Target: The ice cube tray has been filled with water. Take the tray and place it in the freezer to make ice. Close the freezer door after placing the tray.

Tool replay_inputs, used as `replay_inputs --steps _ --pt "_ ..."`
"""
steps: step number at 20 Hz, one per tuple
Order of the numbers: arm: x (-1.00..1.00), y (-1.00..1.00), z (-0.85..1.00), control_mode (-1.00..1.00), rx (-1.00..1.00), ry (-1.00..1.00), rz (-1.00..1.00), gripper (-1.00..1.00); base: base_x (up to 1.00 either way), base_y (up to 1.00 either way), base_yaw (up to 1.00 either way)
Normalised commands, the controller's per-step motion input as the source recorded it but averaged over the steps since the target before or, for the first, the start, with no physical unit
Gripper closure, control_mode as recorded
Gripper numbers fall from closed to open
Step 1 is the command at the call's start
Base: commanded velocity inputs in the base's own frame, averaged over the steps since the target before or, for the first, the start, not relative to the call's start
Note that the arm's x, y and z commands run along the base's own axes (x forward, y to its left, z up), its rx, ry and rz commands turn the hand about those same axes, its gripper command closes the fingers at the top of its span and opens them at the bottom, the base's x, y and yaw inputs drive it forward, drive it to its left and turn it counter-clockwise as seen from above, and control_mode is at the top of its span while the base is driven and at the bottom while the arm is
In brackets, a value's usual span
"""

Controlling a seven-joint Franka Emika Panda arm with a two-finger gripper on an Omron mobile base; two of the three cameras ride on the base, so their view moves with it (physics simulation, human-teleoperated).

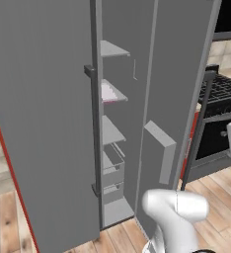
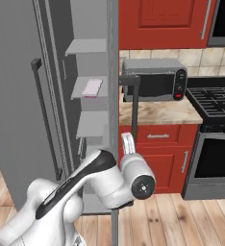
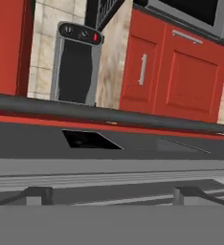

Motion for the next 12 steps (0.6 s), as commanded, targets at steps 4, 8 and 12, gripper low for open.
replay_inputs --steps 4,8,12 --pt "0.13 -0.60 0.00 -1.00 0.15 0.01 0.00 -1.00 0.00 0.00 0.00" --pt "0.23 -0.41 0.00 -1.00 0.12 0.03 0.00 -1.00 0.00 0.00 0.00" --pt "0.25 -0.15 -0.03 -1.00 0.10 0.07 0.08 -1.00 0.00 0.00 0.00"
